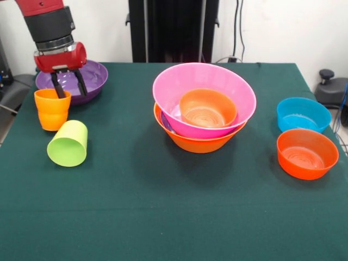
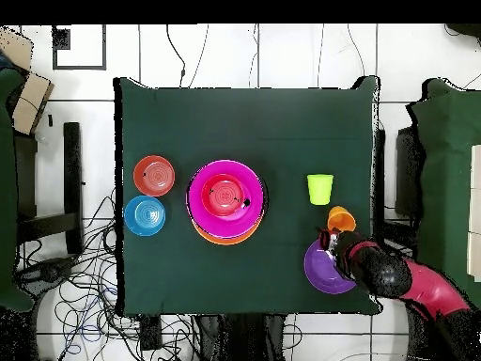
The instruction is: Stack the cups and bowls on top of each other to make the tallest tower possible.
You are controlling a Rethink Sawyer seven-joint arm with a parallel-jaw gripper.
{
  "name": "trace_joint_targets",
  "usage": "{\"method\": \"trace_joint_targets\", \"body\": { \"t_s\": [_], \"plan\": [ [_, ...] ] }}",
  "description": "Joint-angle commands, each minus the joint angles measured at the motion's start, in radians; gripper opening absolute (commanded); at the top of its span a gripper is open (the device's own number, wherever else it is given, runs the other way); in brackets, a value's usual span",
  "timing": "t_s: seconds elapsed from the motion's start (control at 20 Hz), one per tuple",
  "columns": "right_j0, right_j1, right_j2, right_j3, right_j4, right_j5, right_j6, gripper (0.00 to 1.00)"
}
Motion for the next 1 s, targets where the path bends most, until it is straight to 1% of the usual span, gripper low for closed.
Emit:
{"method": "trace_joint_targets", "body": {
  "t_s": [0.05, 0.2, 0.3, 0.45, 0.6, 0.65, 1.0],
  "plan": [
    [0.027, -0.006, 0.038, -0.046, 0.004, 0.12, -0.094, 1.0],
    [0.044, -0.004, 0.024, -0.043, -0.01, 0.095, -0.065, 1.0],
    [0.038, 0.016, 0.022, -0.048, -0.023, 0.078, -0.068, 1.0],
    [0.035, -0.002, 0.028, -0.036, -0.021, 0.078, -0.07, 1.0],
    [0.045, -0.015, 0.027, -0.041, -0.024, 0.08, -0.069, 1.0],
    [0.047, -0.016, 0.027, -0.043, -0.021, 0.084, -0.067, 0.0],
    [0.067, -0.026, 0.021, -0.064, -0.003, 0.115, -0.06, 0.0]
  ]
}}
